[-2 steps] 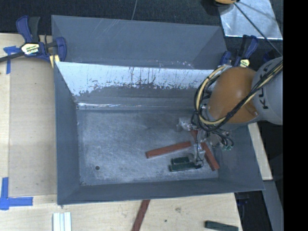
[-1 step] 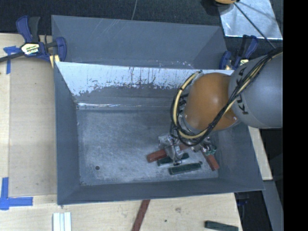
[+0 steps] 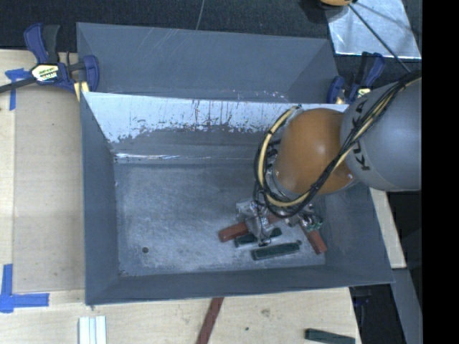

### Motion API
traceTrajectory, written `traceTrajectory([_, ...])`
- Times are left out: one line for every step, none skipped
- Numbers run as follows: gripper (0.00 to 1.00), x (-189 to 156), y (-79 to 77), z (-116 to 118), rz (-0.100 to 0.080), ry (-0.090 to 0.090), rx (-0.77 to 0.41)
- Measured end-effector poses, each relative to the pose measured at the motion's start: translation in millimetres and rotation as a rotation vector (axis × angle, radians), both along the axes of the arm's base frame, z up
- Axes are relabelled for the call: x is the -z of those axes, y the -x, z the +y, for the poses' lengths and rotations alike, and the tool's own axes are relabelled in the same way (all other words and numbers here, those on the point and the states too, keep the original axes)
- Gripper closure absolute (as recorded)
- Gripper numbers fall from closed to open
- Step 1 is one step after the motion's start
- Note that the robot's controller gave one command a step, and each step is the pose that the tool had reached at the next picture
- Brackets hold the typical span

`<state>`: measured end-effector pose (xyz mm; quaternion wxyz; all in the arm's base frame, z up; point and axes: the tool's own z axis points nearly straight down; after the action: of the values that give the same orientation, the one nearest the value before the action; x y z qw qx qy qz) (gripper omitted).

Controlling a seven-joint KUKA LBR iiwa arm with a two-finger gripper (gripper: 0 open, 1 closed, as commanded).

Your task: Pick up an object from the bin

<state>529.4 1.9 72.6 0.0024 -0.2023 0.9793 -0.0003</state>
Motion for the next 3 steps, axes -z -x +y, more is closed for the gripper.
traceTrajectory([1.00, -45.1, 4.8, -5.2, 0.009, 0.000, -0.017])
traceTrajectory([0.00, 2.0, 3.8, -118.0, 0.005, 0.001, -0.181])
traceTrajectory([0.00, 1.3, 3.1, -117.2, 0.004, 0.001, -0.183])
